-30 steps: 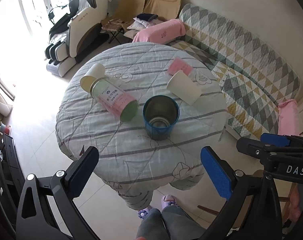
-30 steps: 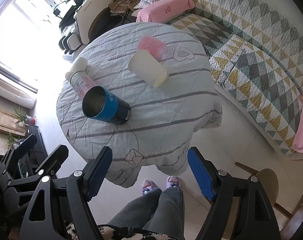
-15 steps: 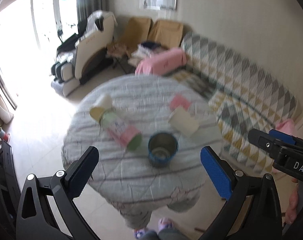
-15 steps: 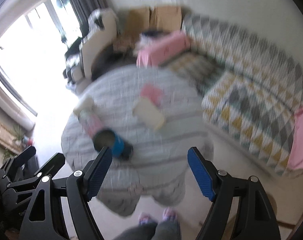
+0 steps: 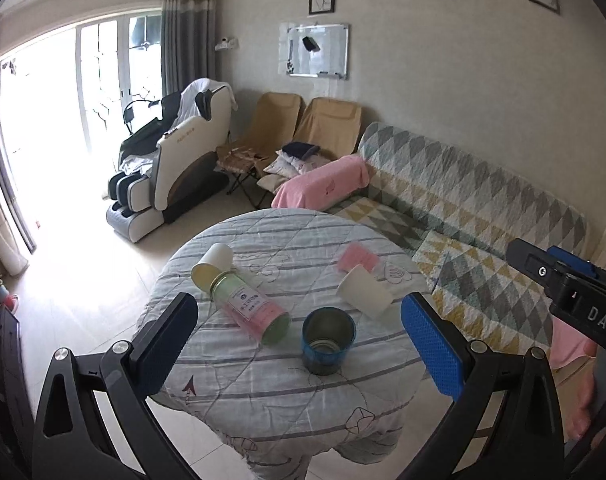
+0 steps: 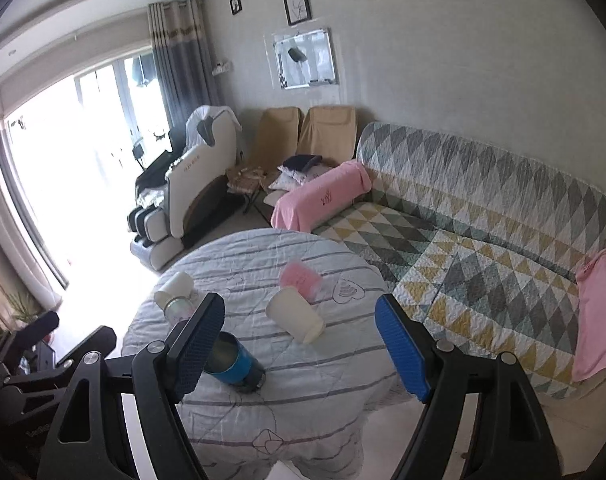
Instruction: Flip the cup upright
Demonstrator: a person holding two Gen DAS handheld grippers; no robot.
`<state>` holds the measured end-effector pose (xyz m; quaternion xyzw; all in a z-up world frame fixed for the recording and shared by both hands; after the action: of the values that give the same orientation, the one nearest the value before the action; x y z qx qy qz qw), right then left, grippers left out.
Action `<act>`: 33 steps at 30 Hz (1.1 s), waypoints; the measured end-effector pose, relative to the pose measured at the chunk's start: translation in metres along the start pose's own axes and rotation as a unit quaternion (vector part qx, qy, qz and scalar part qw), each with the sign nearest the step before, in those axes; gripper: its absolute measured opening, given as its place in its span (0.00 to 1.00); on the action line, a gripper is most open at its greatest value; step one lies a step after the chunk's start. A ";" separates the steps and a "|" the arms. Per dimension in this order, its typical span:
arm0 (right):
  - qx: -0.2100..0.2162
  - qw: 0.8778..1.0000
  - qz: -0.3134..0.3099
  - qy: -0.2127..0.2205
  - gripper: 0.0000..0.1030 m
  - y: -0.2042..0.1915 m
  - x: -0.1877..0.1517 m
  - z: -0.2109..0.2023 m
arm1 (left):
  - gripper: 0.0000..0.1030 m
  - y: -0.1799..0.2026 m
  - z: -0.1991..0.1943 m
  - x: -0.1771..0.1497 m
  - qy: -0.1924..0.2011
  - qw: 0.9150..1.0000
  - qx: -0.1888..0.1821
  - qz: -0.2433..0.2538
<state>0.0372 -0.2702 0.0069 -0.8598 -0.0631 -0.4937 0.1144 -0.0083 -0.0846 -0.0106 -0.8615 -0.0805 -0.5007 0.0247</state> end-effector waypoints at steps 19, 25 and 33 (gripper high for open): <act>0.007 1.000 -0.007 -0.020 0.77 0.002 -0.018 0.010 | 1.00 0.005 0.005 -0.010 -0.001 1.000 0.002 0.015; 0.012 0.999 0.000 -0.035 0.77 0.004 -0.021 0.014 | 1.00 0.006 0.006 -0.010 -0.002 1.000 0.002 0.012; 0.009 0.999 0.001 -0.046 0.77 0.005 -0.024 0.017 | 1.00 0.003 0.010 -0.010 -0.009 1.000 0.002 0.010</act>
<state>0.0401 -0.2705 -0.0229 -0.8803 -0.0719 -0.4533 0.1198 -0.0037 -0.0879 -0.0243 -0.8668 -0.0728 -0.4923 0.0307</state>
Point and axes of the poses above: each gripper's, at about its wrist camera, not at the fingertips, and z roughly the way its jaws point, y to its right, x to its top, the point moved 3 cm from there along z, roughly the way its jaws point, and after that the axes turned 5 degrees about y, right-handed, at the moved point
